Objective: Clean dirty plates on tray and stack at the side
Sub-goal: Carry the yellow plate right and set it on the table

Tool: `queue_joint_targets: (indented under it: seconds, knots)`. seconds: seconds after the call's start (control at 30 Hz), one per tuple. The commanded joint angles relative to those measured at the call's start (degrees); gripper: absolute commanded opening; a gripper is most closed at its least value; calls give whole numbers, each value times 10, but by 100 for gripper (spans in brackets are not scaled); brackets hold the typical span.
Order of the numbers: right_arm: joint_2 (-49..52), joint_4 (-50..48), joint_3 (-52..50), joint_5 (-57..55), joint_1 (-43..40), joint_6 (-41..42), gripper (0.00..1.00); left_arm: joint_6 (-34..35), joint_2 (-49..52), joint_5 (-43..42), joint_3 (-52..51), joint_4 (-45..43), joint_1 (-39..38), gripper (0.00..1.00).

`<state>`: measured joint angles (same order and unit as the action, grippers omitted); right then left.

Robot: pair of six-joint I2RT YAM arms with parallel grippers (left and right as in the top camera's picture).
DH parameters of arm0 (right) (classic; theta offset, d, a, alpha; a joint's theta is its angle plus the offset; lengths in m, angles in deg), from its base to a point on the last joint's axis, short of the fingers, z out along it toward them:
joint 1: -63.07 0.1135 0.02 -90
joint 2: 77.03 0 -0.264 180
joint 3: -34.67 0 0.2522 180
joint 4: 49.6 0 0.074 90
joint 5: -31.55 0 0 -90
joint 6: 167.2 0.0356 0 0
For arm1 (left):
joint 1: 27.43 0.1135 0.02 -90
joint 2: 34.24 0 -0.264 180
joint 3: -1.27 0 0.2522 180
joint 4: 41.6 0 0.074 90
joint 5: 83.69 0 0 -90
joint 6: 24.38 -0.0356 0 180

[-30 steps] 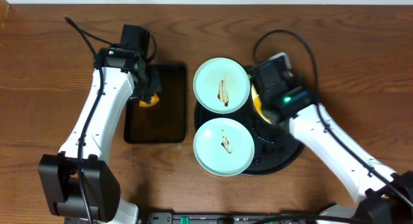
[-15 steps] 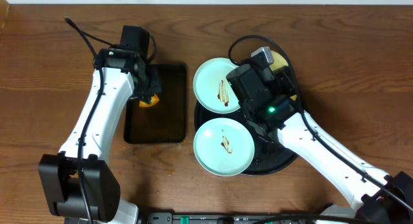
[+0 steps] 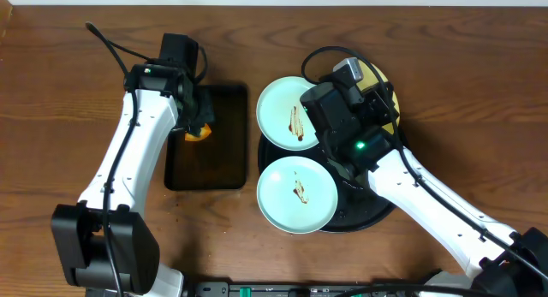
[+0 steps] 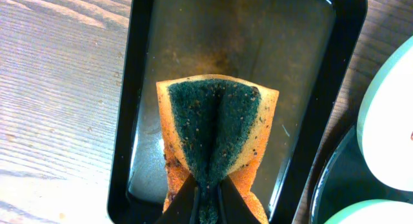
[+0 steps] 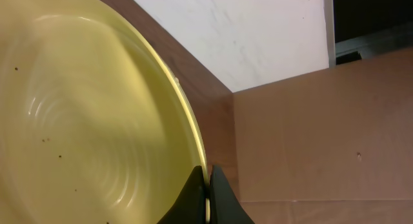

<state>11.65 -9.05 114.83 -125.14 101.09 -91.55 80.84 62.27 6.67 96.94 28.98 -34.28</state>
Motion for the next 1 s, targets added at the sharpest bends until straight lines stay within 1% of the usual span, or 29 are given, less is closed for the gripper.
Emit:
queue_joint_targets:
  seconds: [0.0,0.1,0.17,0.27,0.33,0.47,0.5,0.53,0.63,0.7,0.8,0.97]
  knots:
    - [1,-2,11,-21,-17,64,1,3,-3,3,-4,1,2,8]
    - [1,-2,11,-10,-62,120,1,3,-3,3,-4,1,2,8]
    - [1,-2,11,13,-92,130,1,3,-3,3,-4,1,2,8]
    - [1,10,11,52,-164,175,1,3,-3,3,-4,1,2,8]
    - [1,23,11,78,-198,200,1,3,-3,3,-4,1,2,8]
    - [1,76,11,191,-297,297,1,3,-3,3,-4,1,2,8]
    - [1,91,11,245,-332,327,1,3,-3,3,-4,1,2,8]
    - [2,97,11,285,-356,340,1,3,-3,3,-4,1,2,8]
    - [5,102,10,403,-429,359,1,3,-3,3,-4,1,2,8]
    - [10,103,9,452,-468,368,1,3,-3,3,-4,1,2,8]
    - [22,105,9,489,-516,378,1,3,-3,3,-4,1,2,8]
    - [62,105,9,499,-560,379,1,3,-3,3,-4,1,2,8]
